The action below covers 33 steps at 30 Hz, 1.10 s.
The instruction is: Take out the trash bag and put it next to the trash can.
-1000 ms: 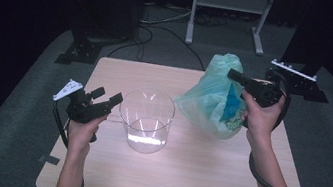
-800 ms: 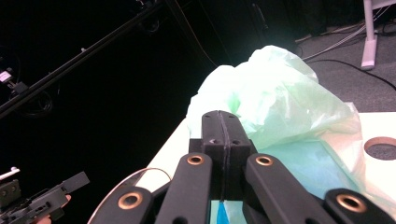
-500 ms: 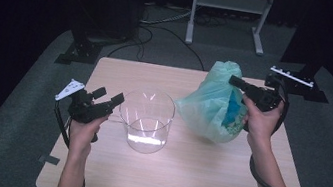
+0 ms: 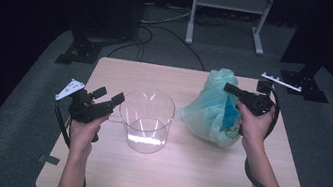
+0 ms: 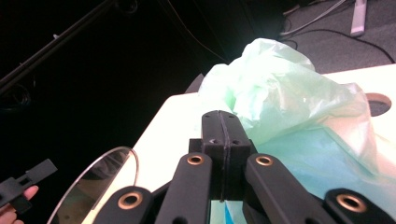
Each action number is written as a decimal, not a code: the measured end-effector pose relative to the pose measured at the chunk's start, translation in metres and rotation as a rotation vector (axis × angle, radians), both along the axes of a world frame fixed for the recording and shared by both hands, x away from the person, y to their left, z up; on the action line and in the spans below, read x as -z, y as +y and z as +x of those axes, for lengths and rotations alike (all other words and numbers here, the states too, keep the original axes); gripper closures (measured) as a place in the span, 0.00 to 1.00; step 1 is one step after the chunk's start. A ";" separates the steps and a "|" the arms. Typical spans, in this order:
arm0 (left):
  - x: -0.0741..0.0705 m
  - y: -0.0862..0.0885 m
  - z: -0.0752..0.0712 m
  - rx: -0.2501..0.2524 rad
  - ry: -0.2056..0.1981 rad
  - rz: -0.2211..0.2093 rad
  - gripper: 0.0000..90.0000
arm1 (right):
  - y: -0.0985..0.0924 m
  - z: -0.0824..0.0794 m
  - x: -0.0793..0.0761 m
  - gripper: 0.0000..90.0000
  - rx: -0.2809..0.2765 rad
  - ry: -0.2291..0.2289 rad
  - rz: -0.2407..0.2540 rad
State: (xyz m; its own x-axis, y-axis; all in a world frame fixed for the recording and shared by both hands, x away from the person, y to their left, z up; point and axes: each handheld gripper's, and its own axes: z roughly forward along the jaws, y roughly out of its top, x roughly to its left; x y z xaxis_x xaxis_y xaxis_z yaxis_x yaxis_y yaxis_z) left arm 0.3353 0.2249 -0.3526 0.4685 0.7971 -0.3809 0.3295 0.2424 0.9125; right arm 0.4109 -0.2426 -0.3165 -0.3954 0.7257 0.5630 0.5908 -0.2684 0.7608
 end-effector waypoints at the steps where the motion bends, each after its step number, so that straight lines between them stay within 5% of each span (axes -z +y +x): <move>1: 0.000 0.000 0.000 0.002 0.000 0.002 0.11 | 0.002 0.001 0.003 1.00 -0.002 0.005 -0.002; 20: 0.002 -0.001 0.000 0.009 0.006 0.005 0.11 | 0.027 0.014 0.053 1.00 -0.033 0.104 -0.042; 29: 0.004 -0.002 0.001 0.010 0.010 0.009 0.11 | 0.030 0.017 0.065 0.98 -0.065 0.135 -0.056; 33: 0.004 -0.003 0.001 0.011 0.009 0.008 0.11 | 0.026 0.015 0.059 0.87 -0.069 0.116 -0.050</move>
State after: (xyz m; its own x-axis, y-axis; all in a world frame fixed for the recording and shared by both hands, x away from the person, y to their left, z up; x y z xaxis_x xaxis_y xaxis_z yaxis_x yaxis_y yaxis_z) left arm 0.3361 0.2221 -0.3563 0.4740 0.7951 -0.3784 0.3401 0.2311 0.9116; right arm 0.4254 -0.2162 -0.3760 -0.3799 0.7272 0.5718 0.6914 -0.1874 0.6977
